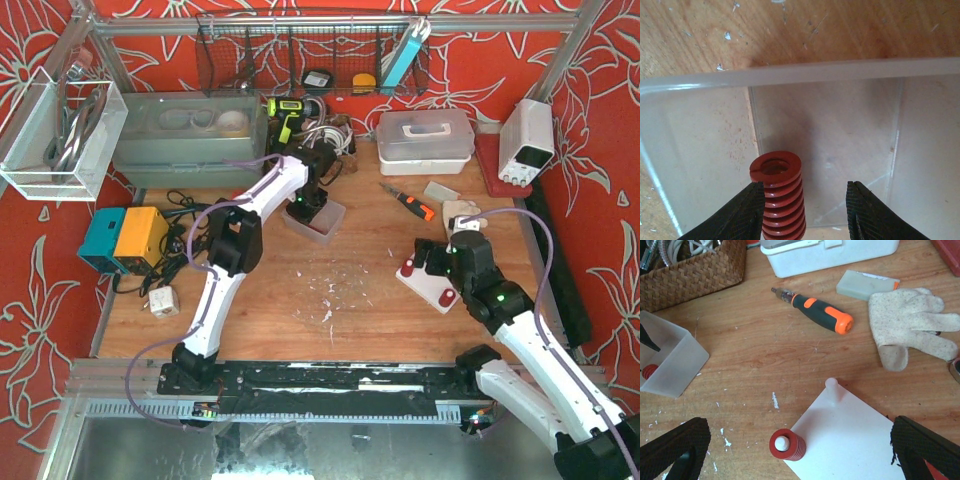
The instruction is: Install the large spring
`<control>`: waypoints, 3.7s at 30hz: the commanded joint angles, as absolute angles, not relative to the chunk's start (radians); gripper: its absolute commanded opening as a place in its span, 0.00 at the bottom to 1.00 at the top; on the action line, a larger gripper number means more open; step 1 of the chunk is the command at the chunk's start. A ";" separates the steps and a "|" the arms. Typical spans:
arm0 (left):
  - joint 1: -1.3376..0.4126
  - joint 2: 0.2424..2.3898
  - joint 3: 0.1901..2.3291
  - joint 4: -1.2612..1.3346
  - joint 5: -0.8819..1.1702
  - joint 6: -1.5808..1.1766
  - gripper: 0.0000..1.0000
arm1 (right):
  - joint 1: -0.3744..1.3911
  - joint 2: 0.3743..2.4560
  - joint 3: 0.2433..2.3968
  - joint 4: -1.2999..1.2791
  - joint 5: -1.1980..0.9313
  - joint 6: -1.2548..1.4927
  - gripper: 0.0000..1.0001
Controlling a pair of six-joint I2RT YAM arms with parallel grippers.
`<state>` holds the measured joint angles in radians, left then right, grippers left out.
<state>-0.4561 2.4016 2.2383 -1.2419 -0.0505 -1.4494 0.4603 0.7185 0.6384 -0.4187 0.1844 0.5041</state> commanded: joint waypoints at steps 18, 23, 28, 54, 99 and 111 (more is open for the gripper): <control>-0.439 2.475 2.243 -1.258 0.032 -1.467 0.50 | 0.490 0.733 0.630 -0.402 0.273 0.504 0.99; -0.439 2.480 2.241 -1.213 0.044 -1.467 0.49 | 0.492 0.732 0.632 -0.403 0.280 0.500 0.99; -0.439 2.464 2.200 -1.200 0.058 -1.455 0.46 | 0.492 0.732 0.632 -0.402 0.287 0.496 0.99; -0.421 2.375 2.175 -1.099 0.034 -1.395 0.16 | 0.495 0.753 0.627 -0.384 0.274 0.479 0.99; -0.591 2.368 1.999 -0.995 -0.126 -0.858 0.42 | 0.495 0.730 0.627 -0.390 0.273 0.469 0.99; -0.578 2.402 2.004 -1.020 -0.172 -0.877 0.22 | 0.495 0.736 0.627 -0.386 0.270 0.469 0.99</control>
<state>-0.5835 2.3604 2.0026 -0.9855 -0.1398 -0.8703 0.4877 0.7403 0.6380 -0.3885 0.2577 0.4801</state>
